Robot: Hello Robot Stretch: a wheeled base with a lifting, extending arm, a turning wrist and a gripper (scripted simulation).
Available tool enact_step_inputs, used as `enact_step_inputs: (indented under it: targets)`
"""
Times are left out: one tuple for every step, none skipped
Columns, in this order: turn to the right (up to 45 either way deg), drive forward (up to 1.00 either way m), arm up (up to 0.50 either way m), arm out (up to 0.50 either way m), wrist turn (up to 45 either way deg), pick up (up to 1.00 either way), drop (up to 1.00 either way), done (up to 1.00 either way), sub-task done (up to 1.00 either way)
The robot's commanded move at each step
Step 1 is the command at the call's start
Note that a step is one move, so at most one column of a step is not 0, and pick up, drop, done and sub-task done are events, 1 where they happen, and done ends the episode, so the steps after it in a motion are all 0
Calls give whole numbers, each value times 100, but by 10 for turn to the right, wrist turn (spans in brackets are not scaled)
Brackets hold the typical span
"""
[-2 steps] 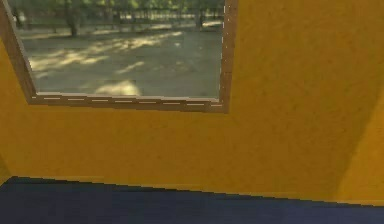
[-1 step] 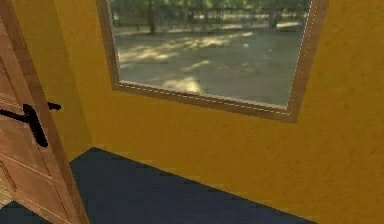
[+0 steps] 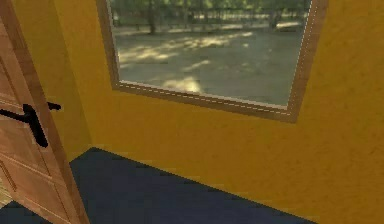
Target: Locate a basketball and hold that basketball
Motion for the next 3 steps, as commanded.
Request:
enact_step_inputs:
  targets:
    - [0,0,0,42,0,0,0,0,0]
    - [0,0,0,0,450,0,0,0,0]
    - [0,0,0,0,450,0,0,0,0]
